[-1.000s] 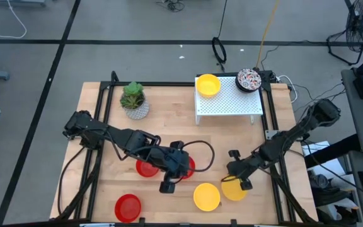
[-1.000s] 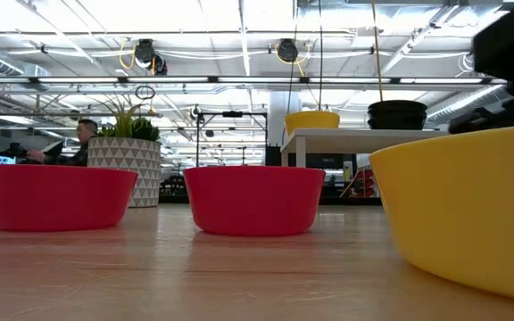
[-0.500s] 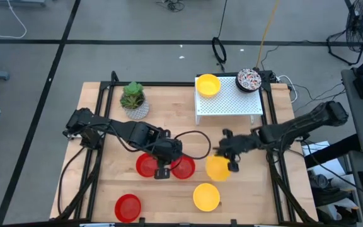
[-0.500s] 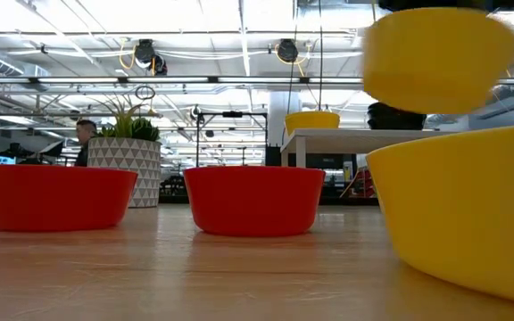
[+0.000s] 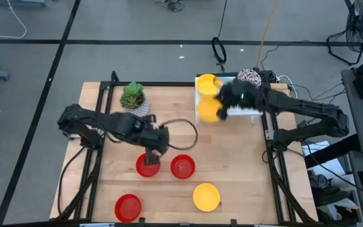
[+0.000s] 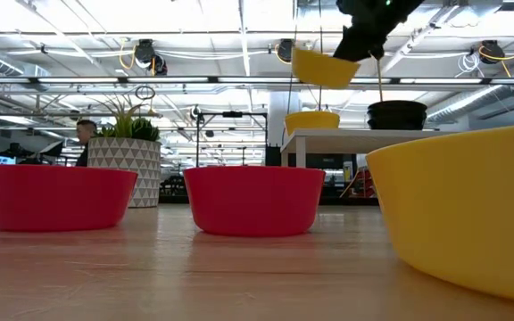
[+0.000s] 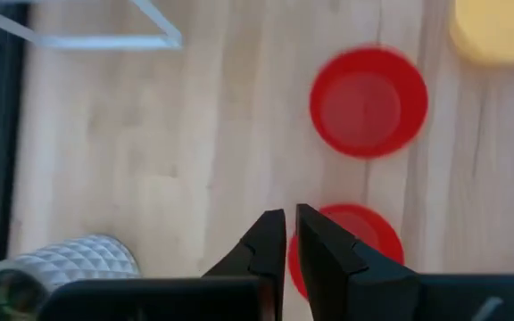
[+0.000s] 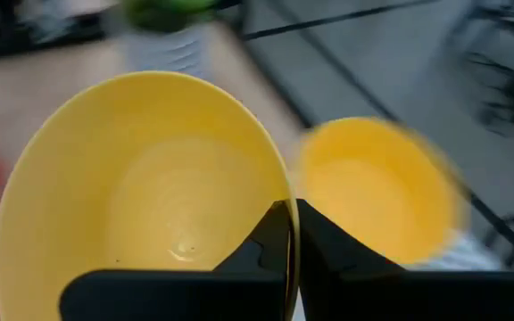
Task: Pick & Place Mini bowls
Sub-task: Stack the yellow bowl on top of the yellow bowl on the shelf
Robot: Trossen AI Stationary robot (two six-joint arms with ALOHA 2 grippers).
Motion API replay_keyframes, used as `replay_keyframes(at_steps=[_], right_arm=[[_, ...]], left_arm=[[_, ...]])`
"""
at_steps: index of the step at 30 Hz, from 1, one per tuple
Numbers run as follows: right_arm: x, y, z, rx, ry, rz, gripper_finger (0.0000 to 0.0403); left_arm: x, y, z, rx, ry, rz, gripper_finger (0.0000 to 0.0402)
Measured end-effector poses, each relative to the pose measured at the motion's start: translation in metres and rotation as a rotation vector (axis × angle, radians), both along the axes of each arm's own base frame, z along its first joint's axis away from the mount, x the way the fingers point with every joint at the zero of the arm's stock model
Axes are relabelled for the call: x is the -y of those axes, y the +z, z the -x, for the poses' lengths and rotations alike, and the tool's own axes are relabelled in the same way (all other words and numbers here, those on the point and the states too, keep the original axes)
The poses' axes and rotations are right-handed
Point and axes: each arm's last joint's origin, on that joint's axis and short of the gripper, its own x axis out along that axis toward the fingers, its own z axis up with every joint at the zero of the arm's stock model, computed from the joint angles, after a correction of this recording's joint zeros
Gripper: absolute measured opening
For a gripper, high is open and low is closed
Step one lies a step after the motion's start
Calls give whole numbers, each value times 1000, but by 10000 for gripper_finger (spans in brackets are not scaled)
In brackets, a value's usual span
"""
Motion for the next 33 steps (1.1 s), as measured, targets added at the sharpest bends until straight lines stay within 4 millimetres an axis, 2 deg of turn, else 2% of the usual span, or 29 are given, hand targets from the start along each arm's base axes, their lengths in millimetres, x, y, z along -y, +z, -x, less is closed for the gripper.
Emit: replay_keyframes(at_steps=[3, 7, 11, 15, 20, 25, 33], right_arm=[[29, 5, 11, 35, -128, 10, 0], [62, 0, 17, 54, -263, 1, 0], [90, -7, 14, 122, -273, -60, 0], [108, -19, 8, 124, -277, -83, 0], [116, -30, 5, 85, -295, -104, 0], [115, -32, 5, 57, -278, -95, 6], [115, -31, 4, 67, -272, -84, 67]], left_arm=[[-5, 19, 15, 93, 15, -13, 37], [-11, 36, 29, 188, 46, -53, 37], [-15, 40, 31, 219, 39, -86, 37], [-17, 41, 32, 213, 22, -104, 37], [-19, 40, 31, 209, 17, -113, 37], [-19, 41, 31, 202, -12, -130, 37], [-19, 40, 31, 193, -43, -148, 37]])
